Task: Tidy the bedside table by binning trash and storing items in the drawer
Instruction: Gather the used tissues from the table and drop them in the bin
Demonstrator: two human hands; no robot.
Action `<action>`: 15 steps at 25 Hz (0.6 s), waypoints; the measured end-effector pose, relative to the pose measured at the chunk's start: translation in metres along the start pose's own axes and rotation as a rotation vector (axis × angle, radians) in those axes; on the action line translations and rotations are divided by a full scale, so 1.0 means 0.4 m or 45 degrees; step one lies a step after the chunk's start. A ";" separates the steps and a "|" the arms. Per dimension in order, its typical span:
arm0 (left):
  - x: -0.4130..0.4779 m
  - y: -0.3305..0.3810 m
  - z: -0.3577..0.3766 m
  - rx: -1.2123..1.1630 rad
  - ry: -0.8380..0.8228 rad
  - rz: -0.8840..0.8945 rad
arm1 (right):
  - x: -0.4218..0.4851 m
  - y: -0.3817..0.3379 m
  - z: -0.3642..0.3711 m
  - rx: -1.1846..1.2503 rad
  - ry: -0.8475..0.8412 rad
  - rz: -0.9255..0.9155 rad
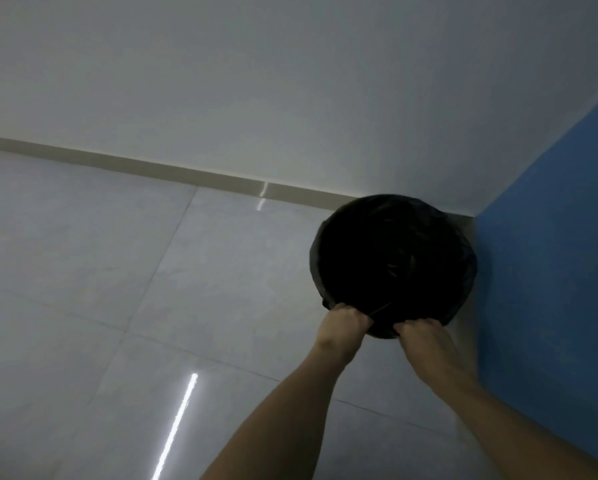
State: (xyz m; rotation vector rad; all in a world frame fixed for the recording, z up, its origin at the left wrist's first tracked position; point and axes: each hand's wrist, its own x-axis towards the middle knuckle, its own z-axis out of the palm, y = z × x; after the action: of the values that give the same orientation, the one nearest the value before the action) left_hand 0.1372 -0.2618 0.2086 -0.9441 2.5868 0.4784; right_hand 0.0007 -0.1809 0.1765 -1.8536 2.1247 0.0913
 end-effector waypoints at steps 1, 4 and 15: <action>-0.031 0.004 0.015 -0.002 -0.017 0.016 | -0.029 -0.011 0.018 0.008 -0.003 -0.005; -0.130 0.023 0.085 -0.016 -0.037 0.040 | -0.137 -0.056 0.075 0.053 -0.066 0.059; -0.746 0.200 0.437 -0.104 -0.081 0.075 | -0.780 -0.361 0.261 0.126 -0.149 0.218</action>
State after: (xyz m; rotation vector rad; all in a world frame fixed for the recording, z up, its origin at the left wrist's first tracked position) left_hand 0.3342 0.0333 0.1969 -0.8660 2.5610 0.6245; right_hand 0.1955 0.1207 0.1877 -1.5702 2.1620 0.1279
